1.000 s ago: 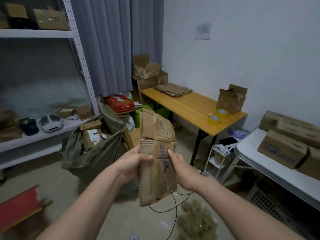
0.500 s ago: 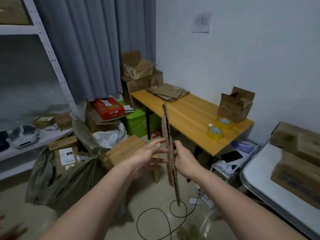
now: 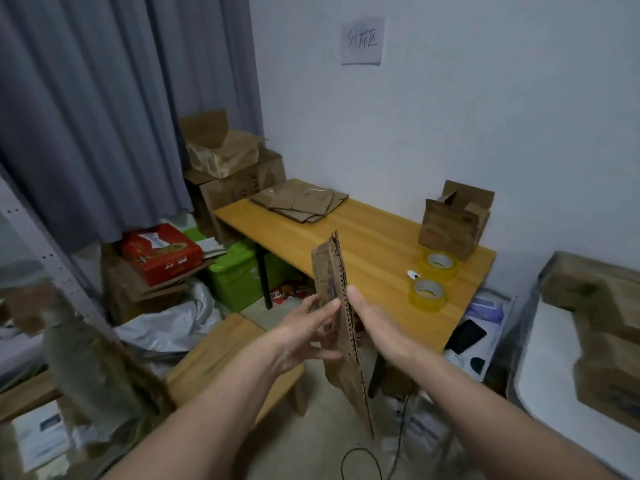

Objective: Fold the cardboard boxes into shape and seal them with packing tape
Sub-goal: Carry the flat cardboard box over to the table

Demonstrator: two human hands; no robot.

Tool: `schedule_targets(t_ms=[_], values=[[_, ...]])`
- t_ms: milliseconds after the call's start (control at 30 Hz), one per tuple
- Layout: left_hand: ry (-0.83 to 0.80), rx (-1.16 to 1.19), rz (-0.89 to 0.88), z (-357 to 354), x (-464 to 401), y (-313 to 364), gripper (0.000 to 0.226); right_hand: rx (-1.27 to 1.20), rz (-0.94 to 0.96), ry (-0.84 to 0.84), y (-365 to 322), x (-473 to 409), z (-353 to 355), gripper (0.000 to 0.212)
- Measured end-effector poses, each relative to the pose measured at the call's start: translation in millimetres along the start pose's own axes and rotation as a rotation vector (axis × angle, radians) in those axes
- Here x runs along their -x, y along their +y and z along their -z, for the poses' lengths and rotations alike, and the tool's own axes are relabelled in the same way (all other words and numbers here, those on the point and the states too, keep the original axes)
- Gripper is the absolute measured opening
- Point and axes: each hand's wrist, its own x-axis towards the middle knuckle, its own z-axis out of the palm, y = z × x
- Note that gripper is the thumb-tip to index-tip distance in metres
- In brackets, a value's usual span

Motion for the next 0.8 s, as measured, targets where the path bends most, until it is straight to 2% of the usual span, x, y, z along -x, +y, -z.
schedule_targets(t_ms=[33, 67, 133, 167, 200, 267, 300, 367, 433, 467, 533, 600, 667, 800], values=[[0.013, -0.006, 0.015, 13, -10, 9, 0.091, 0.017, -0.011, -0.025, -7, -15, -2, 0.088], [0.027, -0.017, 0.027, 25, -21, 18, 0.091, 0.043, -0.018, -0.046, -14, -29, -4, 0.078], [0.042, -0.050, 0.024, 49, -42, 36, 0.083, 0.135, -0.022, -0.052, -24, -60, -8, 0.036], [0.042, -0.081, 0.012, 58, -50, 45, 0.077, 0.178, -0.031, -0.031, -28, -74, -9, 0.021], [0.044, -0.124, -0.002, 66, -59, 53, 0.073, 0.211, -0.055, 0.004, -30, -87, -10, 0.017], [0.073, -0.259, -0.059, 78, -75, 68, 0.076, 0.263, -0.116, 0.045, -29, -110, -9, 0.021], [0.128, -0.370, -0.113, 84, -82, 75, 0.085, 0.293, -0.138, 0.052, -28, -119, -8, 0.028], [0.328, -0.653, -0.258, 99, -96, 93, 0.106, 0.358, -0.171, 0.048, -26, -141, -5, 0.040], [0.459, -0.826, -0.420, 117, -106, 110, 0.117, 0.399, -0.160, 0.024, -26, -160, -2, 0.035], [0.456, -0.860, -0.479, 126, -111, 116, 0.117, 0.422, -0.155, 0.012, -25, -170, -1, 0.034], [0.349, -0.867, -0.496, 145, -120, 125, 0.100, 0.485, -0.149, -0.017, -23, -190, 0, 0.036], [0.217, -0.875, -0.454, 162, -129, 130, 0.060, 0.556, -0.123, -0.050, -19, -214, 3, 0.034], [0.189, -0.878, -0.438, 174, -139, 133, 0.030, 0.641, -0.080, -0.076, -15, -241, 6, 0.028], [0.229, -0.822, -0.413, 188, -175, 144, 0.013, 0.767, -0.002, -0.121, -5, -298, 20, 0.028]])
